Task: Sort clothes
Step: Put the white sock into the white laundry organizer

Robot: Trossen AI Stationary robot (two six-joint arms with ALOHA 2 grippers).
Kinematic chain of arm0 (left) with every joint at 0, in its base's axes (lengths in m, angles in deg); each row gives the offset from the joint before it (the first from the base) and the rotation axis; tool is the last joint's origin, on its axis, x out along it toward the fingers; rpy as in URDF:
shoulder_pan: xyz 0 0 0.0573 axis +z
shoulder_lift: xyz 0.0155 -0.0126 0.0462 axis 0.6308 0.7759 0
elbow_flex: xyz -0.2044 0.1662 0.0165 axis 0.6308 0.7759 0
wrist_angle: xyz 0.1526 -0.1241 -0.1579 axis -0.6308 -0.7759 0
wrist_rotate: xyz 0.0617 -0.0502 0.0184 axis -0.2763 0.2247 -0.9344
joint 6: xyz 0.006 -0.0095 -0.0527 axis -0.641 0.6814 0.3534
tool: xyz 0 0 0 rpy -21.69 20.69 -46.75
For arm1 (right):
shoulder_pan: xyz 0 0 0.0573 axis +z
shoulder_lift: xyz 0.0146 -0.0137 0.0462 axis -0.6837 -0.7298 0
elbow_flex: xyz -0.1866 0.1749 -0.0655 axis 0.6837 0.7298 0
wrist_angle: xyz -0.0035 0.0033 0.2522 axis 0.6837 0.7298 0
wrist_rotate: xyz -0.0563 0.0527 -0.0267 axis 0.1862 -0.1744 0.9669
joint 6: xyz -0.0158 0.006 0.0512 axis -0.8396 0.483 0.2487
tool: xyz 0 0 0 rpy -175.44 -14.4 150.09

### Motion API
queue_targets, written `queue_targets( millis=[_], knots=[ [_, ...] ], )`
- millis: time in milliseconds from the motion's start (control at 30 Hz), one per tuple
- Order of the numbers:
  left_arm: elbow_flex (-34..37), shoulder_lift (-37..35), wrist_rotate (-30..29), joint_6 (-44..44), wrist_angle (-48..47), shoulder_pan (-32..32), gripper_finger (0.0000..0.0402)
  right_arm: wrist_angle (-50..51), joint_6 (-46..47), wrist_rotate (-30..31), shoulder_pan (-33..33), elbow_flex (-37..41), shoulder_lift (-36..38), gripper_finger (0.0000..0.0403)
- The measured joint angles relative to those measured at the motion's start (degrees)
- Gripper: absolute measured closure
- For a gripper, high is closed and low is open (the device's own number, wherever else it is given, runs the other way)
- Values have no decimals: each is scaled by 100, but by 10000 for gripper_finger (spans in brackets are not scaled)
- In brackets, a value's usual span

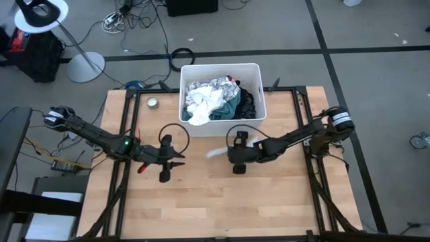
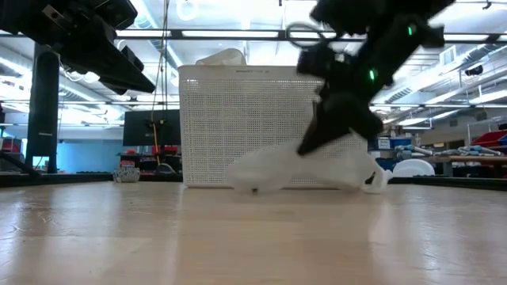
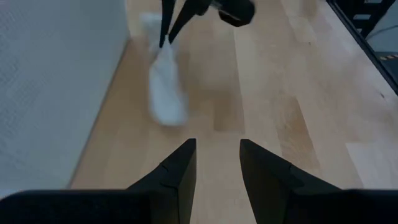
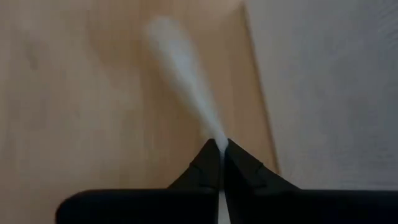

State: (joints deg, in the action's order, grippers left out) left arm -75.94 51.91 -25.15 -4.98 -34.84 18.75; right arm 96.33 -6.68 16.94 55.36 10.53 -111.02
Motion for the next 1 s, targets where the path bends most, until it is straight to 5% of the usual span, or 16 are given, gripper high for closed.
queue_targets(
  millis=[400, 600, 1000],
  knots=[
    [0, 0, -96, -679, 201, 410, 273, 1199, 417, 42, 139, -1853, 796, 401],
    [46, 0, 300, -805, 298, 710, 273, 1625, -116, 297, 204, -3164, 794, 402],
    [1712, -101, 1190, -798, 2948, 1392, 273, 1557, -1226, 624, -791, -4623, 792, 402]
  ],
)
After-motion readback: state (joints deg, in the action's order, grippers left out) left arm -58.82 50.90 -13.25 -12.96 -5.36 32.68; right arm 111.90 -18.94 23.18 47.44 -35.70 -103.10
